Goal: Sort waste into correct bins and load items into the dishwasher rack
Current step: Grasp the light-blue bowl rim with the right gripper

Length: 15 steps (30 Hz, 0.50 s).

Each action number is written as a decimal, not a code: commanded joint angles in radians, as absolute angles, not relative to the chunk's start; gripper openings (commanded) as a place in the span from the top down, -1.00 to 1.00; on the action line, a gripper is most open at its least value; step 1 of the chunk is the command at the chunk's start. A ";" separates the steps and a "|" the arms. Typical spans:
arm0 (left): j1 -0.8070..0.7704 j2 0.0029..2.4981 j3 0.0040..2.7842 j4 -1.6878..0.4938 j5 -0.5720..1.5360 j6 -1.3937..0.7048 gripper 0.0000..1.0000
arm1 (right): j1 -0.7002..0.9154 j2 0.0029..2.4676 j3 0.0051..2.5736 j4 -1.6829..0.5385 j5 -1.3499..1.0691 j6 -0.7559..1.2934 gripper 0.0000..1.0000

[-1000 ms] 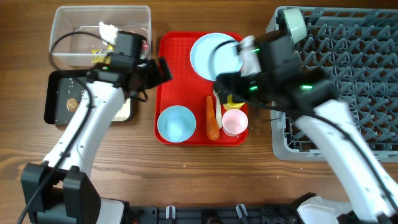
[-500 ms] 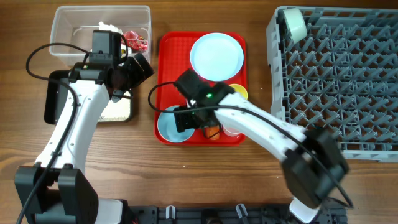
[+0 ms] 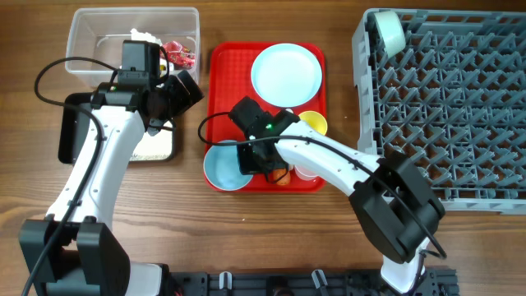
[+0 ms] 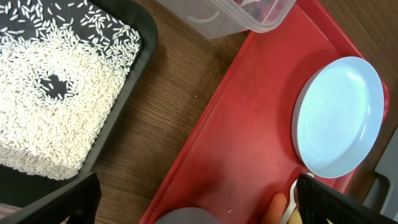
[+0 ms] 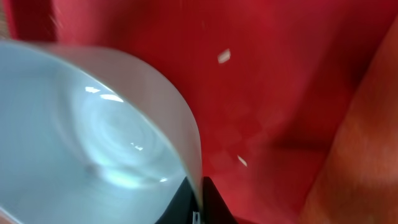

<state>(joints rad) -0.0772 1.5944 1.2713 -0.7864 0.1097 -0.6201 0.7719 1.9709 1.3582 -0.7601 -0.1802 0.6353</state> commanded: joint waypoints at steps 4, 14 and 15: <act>-0.074 1.599 1.270 -0.789 0.103 -0.636 -1.00 | 0.771 1.962 1.364 -0.761 -0.184 0.655 0.91; -0.074 1.599 1.270 -0.790 0.103 -0.636 -1.00 | 0.764 1.694 1.400 -0.759 -0.055 0.591 0.92; -0.074 1.599 1.270 -0.790 0.103 -0.637 -1.00 | 0.756 1.656 1.404 -0.762 -0.026 0.569 0.92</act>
<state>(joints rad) -0.0772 1.5944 1.2713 -0.7891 0.1097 -0.6201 0.7704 1.8214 1.3579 -0.7612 -0.1276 0.6243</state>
